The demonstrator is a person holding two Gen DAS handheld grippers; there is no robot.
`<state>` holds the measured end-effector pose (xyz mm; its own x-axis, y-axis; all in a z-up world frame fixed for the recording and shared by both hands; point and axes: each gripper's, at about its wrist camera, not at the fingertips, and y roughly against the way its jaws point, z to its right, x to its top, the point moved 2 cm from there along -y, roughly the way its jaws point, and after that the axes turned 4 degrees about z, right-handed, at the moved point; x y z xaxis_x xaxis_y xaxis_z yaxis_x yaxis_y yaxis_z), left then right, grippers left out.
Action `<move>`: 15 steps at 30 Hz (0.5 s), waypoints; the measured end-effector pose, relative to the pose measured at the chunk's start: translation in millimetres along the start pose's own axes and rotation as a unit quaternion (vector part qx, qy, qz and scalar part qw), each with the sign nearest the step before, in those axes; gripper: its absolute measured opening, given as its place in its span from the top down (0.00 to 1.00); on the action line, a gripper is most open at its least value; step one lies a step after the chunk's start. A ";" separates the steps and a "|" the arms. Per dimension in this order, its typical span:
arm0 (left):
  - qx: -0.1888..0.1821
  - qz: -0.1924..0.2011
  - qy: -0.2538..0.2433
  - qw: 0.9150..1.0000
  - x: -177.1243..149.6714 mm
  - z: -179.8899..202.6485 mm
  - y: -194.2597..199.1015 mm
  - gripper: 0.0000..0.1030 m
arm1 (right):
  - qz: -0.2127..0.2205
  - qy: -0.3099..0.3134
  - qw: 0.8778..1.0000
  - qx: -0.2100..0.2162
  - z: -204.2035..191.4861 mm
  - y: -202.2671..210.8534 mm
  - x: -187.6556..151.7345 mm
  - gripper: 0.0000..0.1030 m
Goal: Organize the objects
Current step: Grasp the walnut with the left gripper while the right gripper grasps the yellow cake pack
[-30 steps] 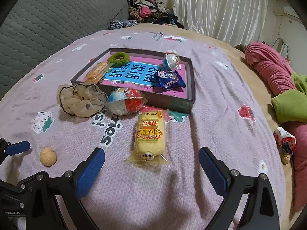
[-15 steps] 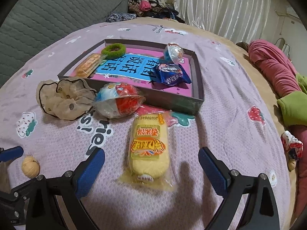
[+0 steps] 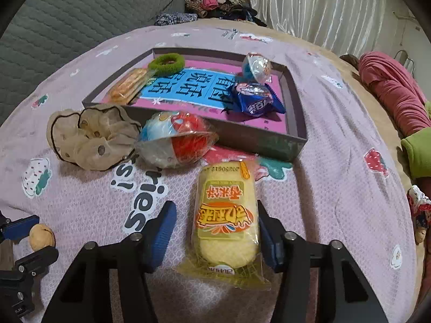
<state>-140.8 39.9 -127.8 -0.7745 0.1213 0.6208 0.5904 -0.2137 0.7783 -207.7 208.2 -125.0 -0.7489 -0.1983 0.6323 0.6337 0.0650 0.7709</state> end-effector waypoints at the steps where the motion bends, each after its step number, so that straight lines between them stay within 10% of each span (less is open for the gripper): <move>1: -0.001 0.000 0.000 1.000 -0.4 0.0 0.0 0.62 | 0.002 -0.001 1.000 -0.001 -0.4 0.8 -0.3 0.49; 15: 0.000 0.012 0.006 1.000 2.4 0.2 5.2 0.67 | 0.016 -0.002 0.999 0.029 -9.5 25.8 -4.7 0.61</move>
<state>-139.5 39.2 -122.3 -0.7634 0.1040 0.6375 0.6085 -0.2154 0.7638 -186.0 201.4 -108.7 -0.7290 -0.1912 0.6573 0.6457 0.1271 0.7530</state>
